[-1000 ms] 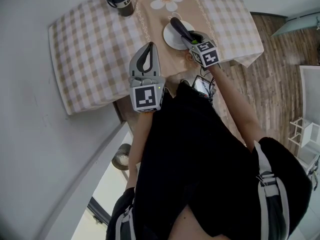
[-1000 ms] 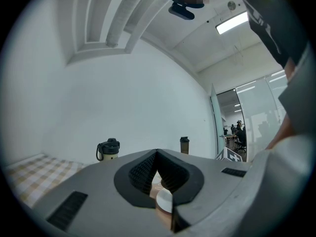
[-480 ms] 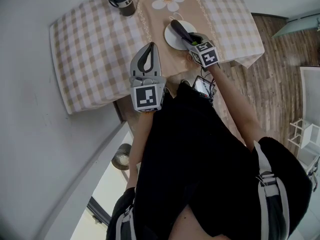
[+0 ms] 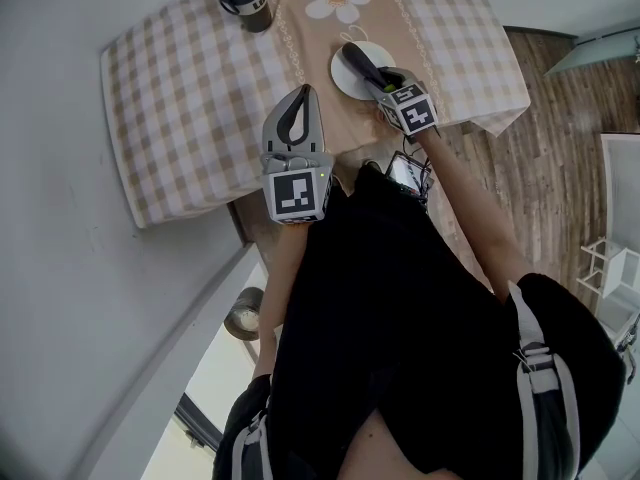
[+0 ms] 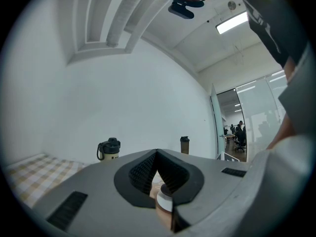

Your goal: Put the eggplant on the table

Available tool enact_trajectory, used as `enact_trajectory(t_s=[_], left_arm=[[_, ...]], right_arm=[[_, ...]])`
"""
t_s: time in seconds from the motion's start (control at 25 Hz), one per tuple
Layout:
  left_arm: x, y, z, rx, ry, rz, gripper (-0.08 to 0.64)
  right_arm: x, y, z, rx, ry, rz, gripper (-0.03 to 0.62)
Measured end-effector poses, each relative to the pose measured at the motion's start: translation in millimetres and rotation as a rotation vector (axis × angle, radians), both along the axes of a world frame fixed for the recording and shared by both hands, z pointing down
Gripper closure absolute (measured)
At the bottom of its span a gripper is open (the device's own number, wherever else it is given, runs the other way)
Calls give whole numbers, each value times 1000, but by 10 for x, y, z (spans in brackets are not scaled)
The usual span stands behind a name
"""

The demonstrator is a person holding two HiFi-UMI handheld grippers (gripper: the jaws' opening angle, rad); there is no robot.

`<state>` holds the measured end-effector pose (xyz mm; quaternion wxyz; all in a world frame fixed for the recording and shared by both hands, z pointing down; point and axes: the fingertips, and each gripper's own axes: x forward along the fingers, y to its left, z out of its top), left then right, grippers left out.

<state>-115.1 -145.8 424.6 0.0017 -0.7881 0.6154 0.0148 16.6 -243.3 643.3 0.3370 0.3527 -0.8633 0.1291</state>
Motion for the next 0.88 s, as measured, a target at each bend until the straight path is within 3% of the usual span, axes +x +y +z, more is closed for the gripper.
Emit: enact_trajectory(t_s=[0.88], left_arm=[[-34,-40,86,-28,-1,-8,557]], right_arm=[[21,-58,72,28,26,17,423]])
